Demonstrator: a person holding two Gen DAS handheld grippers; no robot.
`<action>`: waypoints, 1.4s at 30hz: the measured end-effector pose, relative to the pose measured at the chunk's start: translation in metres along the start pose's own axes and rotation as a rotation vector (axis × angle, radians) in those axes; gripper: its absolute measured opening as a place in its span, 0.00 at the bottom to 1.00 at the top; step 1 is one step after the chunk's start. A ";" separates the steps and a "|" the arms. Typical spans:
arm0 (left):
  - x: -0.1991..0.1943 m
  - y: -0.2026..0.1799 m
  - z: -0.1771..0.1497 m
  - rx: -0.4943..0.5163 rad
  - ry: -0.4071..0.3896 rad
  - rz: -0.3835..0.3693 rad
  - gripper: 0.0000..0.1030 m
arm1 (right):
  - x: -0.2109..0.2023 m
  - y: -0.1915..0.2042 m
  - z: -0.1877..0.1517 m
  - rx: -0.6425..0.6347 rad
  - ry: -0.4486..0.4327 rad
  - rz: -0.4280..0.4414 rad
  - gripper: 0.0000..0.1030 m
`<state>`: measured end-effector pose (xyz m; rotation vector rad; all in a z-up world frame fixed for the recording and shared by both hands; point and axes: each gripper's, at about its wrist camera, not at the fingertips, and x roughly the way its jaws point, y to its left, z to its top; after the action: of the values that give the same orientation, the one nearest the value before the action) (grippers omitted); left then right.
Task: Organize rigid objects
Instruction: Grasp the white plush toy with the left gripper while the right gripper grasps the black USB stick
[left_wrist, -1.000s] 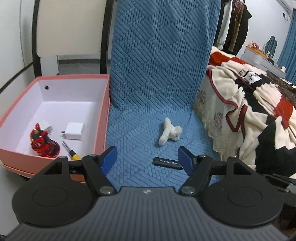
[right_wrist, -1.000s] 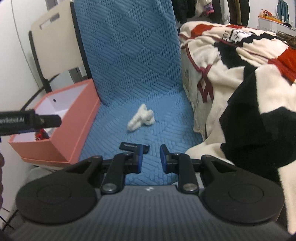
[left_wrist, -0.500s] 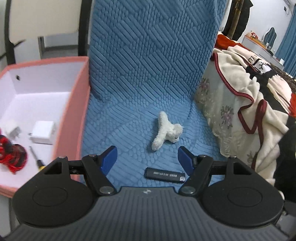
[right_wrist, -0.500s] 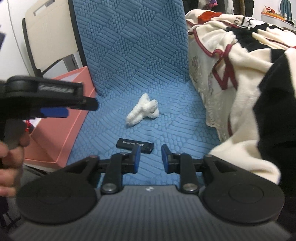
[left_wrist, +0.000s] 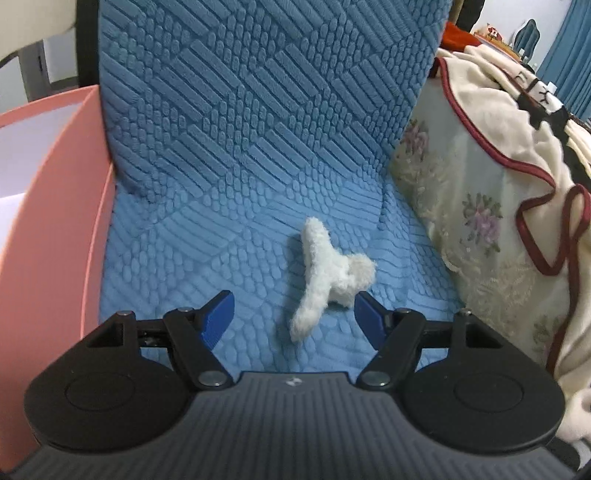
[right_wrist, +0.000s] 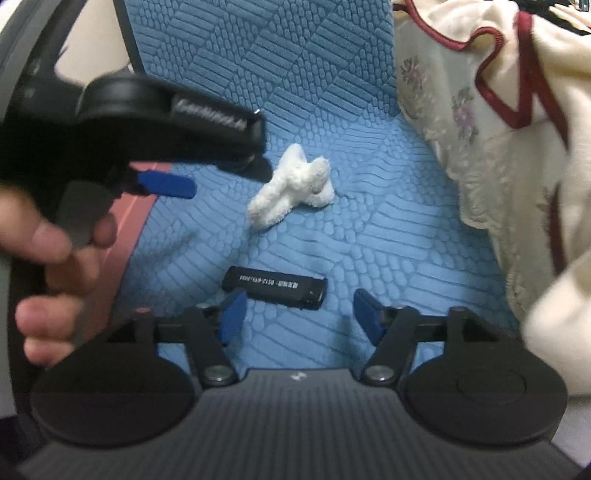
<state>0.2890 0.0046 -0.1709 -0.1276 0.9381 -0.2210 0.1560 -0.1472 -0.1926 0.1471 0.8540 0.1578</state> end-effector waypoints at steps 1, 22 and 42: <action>0.004 0.001 0.003 -0.001 0.006 -0.002 0.72 | 0.004 0.001 0.001 -0.001 0.000 -0.002 0.67; 0.048 -0.002 0.010 0.118 0.130 -0.069 0.15 | 0.031 0.029 -0.006 -0.126 -0.002 -0.112 0.68; -0.035 0.021 -0.055 -0.047 0.023 0.120 0.13 | 0.008 0.002 -0.007 -0.015 0.075 -0.034 0.22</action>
<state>0.2269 0.0331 -0.1798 -0.1114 0.9709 -0.0896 0.1558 -0.1436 -0.2022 0.1133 0.9295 0.1386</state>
